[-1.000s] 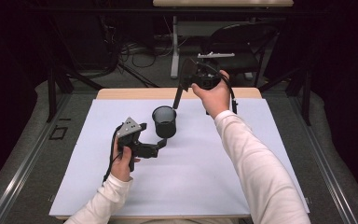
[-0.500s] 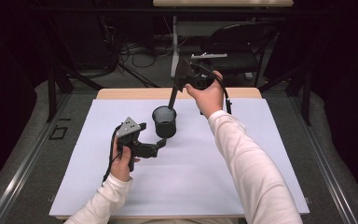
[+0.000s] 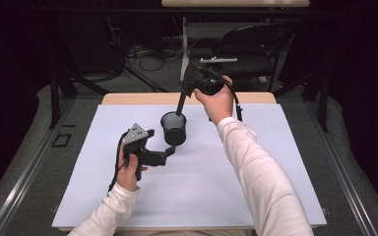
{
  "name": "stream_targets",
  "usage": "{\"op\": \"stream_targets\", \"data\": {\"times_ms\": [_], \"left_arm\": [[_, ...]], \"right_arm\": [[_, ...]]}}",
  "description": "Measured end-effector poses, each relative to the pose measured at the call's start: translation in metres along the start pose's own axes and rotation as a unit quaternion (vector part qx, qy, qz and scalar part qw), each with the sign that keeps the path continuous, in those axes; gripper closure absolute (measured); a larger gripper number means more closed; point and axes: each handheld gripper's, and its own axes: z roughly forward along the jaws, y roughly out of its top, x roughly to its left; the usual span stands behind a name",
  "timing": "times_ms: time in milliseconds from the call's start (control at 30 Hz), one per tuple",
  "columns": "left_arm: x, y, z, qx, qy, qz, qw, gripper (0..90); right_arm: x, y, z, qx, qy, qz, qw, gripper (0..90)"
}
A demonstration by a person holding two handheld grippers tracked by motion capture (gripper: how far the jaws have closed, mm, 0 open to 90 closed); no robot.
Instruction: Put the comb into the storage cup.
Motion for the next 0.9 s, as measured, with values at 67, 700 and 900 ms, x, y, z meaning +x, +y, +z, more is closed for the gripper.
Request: {"op": "stream_targets", "data": {"times_ms": [67,700,900], "left_arm": [[0.000,0.000,0.000,0.000,0.000,0.000,1.0000,0.4],[0.001,0.000,-0.001,-0.001,-0.001,0.000,1.0000,0.4],[0.002,0.000,-0.001,-0.001,-0.001,0.000,1.0000,0.4]], "right_arm": [[0.001,-0.001,0.002,0.001,0.000,-0.001,1.0000,86.9],[0.001,-0.019,0.020,0.016,0.000,0.005,0.9999,86.9],[0.001,-0.025,0.024,0.021,0.001,0.005,0.9998,86.9]]}}
